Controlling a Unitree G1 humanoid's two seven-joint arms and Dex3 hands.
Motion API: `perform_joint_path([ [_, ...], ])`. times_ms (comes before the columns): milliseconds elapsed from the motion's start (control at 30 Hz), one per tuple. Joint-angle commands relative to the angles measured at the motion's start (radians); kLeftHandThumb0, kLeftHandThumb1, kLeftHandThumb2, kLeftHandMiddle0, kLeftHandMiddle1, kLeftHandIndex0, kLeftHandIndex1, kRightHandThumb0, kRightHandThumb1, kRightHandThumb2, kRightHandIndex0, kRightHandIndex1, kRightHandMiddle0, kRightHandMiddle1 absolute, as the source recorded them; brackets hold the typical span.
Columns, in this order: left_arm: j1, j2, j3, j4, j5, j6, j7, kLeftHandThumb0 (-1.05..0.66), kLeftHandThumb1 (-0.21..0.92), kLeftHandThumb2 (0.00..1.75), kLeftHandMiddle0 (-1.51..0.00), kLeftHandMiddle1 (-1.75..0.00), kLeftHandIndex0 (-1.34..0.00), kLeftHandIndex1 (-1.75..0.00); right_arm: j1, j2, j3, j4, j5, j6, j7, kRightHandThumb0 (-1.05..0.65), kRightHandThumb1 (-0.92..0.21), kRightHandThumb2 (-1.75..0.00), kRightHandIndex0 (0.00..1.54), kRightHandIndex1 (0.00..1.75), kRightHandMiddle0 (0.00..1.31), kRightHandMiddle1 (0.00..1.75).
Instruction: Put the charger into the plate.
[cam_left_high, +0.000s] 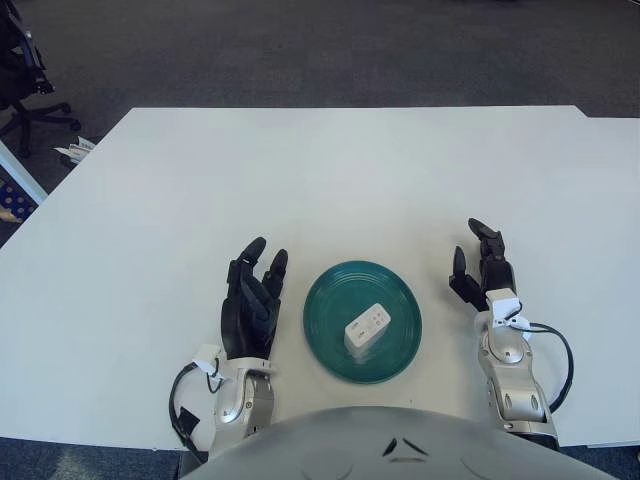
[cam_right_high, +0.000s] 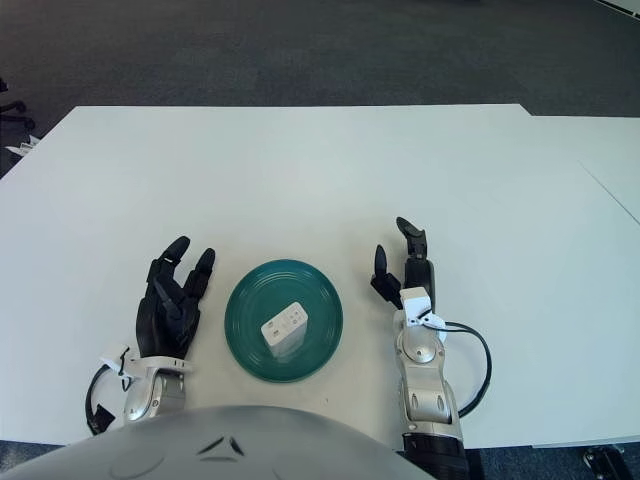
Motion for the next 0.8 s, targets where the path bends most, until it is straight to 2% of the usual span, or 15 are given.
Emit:
perform_joint_path([
  [0,0.022,-0.032,0.001,0.041,0.013,0.033,0.017,-0.93,0.92,0.81,-0.43,-0.09,-0.09,-0.88,0.104,0.012,0.011,0.077,0.025,0.095,0.034,-0.68,-0.92,-0.86,0.15,0.0,0.0,0.55],
  [467,0.023,-0.015,-0.002,0.04,0.074,0.021,0.014,-0.93,0.92,0.8,-0.43,-0.08,-0.13,-0.93,0.119,0.005,0.02,0.053,0.028,0.097,0.038,-0.66,-0.92,-0.88,0.18,0.01,0.0,0.59],
  [767,0.028,-0.028,-0.006,0.038,0.089,0.04,0.031,-0.92,0.92,0.78,-0.44,-0.08,-0.14,-0.95,0.125,0.001,0.017,0.041,0.03,0.107,0.044,-0.66,-0.92,-0.88,0.18,0.01,0.0,0.6],
])
